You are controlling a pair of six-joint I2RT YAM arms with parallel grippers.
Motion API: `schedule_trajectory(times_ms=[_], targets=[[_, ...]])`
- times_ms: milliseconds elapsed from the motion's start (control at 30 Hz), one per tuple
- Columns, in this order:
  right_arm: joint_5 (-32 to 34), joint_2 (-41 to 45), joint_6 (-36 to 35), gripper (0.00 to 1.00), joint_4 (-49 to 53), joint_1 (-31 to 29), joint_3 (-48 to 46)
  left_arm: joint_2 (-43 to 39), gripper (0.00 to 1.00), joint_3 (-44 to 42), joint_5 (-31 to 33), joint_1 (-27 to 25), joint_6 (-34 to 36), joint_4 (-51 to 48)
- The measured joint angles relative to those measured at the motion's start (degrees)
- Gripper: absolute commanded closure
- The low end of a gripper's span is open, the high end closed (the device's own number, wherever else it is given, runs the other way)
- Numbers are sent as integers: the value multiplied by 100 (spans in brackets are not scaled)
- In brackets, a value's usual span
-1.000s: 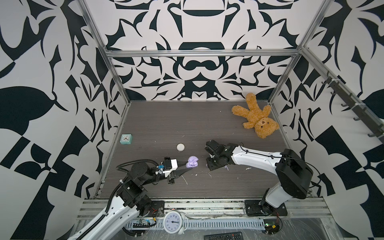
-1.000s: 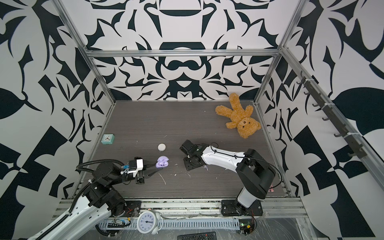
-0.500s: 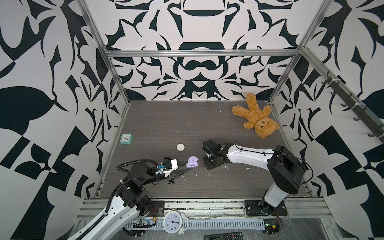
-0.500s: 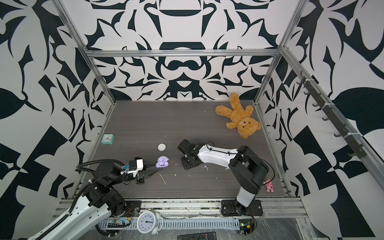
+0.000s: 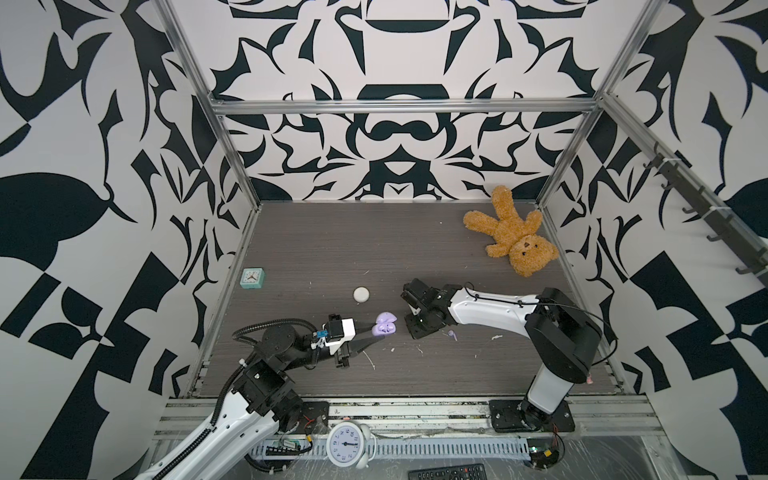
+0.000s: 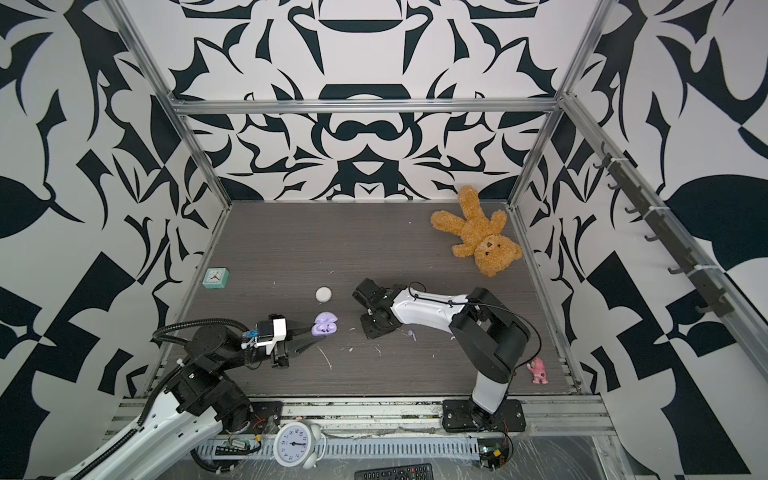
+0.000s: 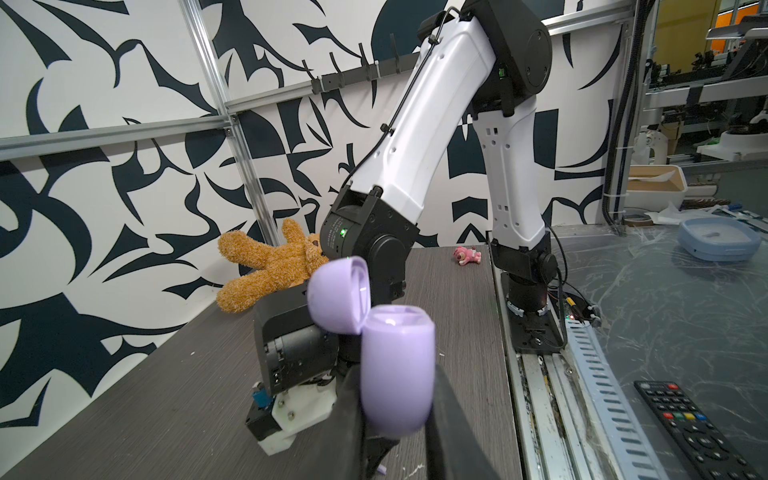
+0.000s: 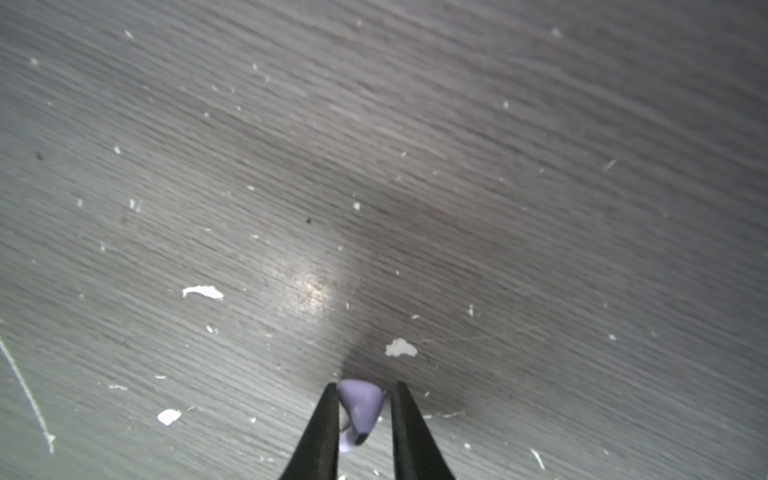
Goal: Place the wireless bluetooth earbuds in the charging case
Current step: 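Lower the right gripper onto a lilac earbud and close it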
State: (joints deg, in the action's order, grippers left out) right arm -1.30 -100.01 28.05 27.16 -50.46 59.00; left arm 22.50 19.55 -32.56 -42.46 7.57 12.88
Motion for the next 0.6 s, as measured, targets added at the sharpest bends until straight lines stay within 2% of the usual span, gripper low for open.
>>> schedule_trajectory(times_ms=[167,433,600], targets=[[0,-22,24,68,-2,0,0,0,100,0,2,0,0,-4],[0,-22,149,69,0,2,0,0,100,0,2,0,2,-17],[92,-22,468,61,94,-7,20,0,100,0,0,-7,2,-33]])
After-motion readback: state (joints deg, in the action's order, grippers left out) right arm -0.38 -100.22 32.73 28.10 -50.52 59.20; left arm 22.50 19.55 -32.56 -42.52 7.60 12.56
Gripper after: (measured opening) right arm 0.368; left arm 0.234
